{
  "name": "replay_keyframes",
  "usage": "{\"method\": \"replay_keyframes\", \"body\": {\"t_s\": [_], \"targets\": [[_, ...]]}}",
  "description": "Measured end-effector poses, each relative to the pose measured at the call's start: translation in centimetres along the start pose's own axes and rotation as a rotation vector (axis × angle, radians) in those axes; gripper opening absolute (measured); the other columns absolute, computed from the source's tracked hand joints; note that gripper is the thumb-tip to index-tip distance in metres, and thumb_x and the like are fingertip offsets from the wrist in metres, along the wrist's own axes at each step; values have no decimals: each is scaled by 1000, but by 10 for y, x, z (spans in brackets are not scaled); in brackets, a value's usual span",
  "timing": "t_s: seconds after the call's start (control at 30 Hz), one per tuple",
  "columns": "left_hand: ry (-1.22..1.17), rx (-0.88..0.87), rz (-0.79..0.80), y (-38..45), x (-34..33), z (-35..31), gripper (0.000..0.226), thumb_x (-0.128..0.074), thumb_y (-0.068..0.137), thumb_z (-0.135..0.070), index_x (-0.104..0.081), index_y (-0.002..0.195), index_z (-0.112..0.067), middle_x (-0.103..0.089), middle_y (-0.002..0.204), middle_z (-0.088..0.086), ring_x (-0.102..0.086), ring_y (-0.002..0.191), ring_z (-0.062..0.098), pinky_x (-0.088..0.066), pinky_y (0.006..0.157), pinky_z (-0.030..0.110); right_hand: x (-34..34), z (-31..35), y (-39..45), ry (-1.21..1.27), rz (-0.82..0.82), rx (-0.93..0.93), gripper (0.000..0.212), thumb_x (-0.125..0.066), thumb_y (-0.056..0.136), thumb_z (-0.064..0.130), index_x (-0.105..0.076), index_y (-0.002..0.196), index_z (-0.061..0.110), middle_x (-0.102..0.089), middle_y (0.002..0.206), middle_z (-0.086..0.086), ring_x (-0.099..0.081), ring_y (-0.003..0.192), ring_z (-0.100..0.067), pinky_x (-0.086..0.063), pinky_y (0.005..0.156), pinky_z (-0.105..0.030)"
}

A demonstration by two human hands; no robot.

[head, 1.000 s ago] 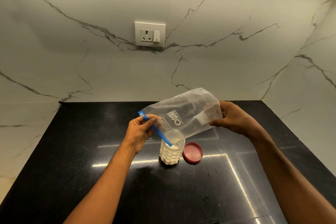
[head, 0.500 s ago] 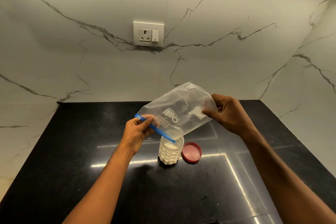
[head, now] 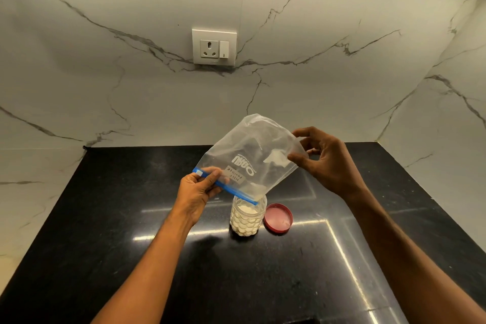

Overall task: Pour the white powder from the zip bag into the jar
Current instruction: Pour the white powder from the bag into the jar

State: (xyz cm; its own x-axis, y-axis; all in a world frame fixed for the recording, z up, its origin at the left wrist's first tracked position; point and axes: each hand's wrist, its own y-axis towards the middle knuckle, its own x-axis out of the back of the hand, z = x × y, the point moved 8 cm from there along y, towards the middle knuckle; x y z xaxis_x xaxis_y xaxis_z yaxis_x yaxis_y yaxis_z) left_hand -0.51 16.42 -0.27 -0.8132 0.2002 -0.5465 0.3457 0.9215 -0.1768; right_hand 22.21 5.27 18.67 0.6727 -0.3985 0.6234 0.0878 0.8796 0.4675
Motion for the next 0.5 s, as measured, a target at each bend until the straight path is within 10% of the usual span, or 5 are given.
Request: {"method": "replay_keyframes", "body": {"t_s": [0.5], "targets": [[7,-7,-9,0,2,1,25,-69,76,-14,-70,98,-3,-76,97,14,-74,96,29,-63,79,38,-5,11,7,-39,-13,24,43,-79,81,19,-62,121,13,-70,96,3,-66,86,1,-54,74,-10]]}}
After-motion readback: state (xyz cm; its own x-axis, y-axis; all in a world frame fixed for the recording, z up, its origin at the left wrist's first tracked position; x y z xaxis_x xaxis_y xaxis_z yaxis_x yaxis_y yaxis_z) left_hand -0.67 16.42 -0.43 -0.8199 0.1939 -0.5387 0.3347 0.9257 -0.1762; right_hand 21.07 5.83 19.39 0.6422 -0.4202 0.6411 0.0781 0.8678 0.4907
